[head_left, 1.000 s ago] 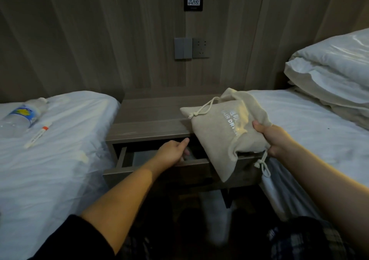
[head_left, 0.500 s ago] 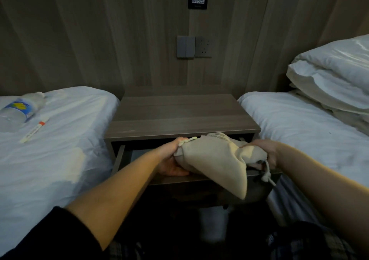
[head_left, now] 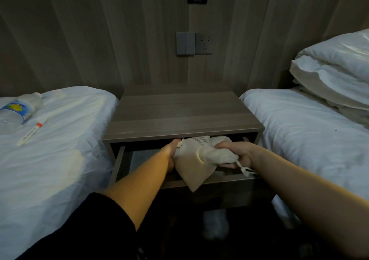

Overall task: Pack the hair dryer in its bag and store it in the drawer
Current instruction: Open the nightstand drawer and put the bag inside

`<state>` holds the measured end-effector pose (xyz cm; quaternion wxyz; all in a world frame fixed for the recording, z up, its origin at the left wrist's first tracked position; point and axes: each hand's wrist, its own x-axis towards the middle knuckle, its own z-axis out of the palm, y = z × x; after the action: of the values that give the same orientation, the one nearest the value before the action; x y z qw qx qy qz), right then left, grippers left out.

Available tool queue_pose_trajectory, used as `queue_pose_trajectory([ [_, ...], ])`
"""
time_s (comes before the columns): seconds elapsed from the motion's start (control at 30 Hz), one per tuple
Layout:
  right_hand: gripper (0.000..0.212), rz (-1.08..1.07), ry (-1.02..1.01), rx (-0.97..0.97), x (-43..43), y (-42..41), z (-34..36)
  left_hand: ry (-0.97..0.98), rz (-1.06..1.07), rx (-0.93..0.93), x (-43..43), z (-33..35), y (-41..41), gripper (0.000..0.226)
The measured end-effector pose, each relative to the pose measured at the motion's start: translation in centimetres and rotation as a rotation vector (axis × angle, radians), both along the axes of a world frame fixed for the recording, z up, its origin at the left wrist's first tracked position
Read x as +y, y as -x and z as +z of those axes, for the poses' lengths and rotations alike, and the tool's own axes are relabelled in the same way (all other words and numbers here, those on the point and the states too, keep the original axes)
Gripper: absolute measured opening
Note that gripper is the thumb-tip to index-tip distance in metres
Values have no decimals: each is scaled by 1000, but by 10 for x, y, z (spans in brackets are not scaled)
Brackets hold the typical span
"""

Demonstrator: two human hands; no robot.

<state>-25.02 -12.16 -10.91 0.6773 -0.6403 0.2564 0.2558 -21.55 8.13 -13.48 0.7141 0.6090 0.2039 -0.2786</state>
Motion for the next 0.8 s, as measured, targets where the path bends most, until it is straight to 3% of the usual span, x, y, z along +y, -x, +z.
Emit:
queue_pose_trajectory([
  [0.2,36,314,-196,-116,-1,-16,-9,-97,-40,-54,10,-3,-6,49],
  [0.27,37,417,-62,-119,-1,-21,-13,-102,-74,-32,12,-5,-6,45],
  [0.37,62,549,320,-144,5,-20,-24,-180,-115,-18,13,-11,-6,53],
  [0.5,67,558,507,-260,13,-14,-34,-221,-126,-56,7,-14,-5,56],
  [0.53,72,570,553,-293,12,-14,-36,-211,-100,-80,7,-16,-6,62],
  [0.6,81,648,677,-340,8,-16,-37,-215,-46,-151,7,-24,-12,97],
  [0.67,85,759,804,-313,5,-18,-40,-307,-57,-216,8,-33,-18,117],
  [0.8,76,889,981,-285,6,-15,-43,-589,-169,-307,12,-30,-13,110],
])
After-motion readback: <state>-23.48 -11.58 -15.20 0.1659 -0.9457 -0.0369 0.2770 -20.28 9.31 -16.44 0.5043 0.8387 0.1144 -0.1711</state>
